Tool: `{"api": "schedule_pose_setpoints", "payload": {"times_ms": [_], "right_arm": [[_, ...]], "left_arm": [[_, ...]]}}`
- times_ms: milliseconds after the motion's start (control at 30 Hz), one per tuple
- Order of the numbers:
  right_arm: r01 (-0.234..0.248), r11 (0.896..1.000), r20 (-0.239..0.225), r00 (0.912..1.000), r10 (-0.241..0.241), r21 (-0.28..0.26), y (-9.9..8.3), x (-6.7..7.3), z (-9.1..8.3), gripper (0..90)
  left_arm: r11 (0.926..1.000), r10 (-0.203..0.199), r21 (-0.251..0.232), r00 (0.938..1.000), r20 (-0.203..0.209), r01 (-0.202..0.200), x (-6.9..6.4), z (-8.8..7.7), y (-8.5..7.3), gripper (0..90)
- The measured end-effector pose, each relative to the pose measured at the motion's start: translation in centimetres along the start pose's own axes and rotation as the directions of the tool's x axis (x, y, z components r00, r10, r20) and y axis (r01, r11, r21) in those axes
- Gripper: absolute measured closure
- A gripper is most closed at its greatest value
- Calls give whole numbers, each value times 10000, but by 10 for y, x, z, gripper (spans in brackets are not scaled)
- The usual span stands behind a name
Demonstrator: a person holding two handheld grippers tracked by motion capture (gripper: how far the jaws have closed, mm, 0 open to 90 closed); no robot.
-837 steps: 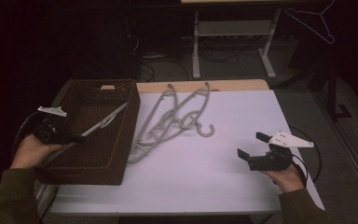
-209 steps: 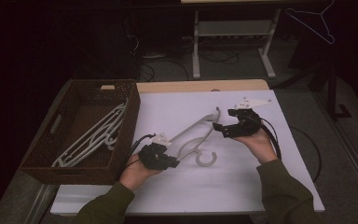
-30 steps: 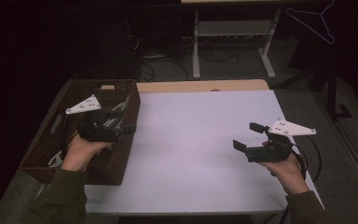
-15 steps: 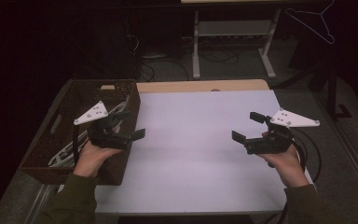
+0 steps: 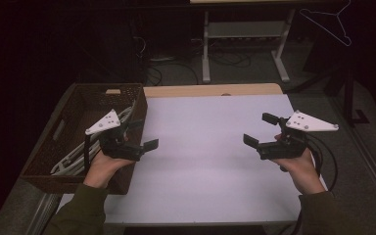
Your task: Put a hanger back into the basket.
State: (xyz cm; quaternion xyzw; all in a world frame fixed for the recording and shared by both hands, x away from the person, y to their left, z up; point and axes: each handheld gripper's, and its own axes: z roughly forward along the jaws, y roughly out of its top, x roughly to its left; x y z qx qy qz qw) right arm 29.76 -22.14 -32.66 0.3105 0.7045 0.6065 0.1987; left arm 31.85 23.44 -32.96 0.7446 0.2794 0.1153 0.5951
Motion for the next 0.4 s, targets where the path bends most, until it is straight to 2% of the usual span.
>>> {"api": "schedule_pose_setpoints", "payload": {"times_ms": [400], "right_arm": [[47, 10000, -24, 10000, -47, 9, 0, 0, 1, 3]], "left_arm": [[10000, -6, 19, 10000, 91, 6, 0, 0, 0, 0]]}}
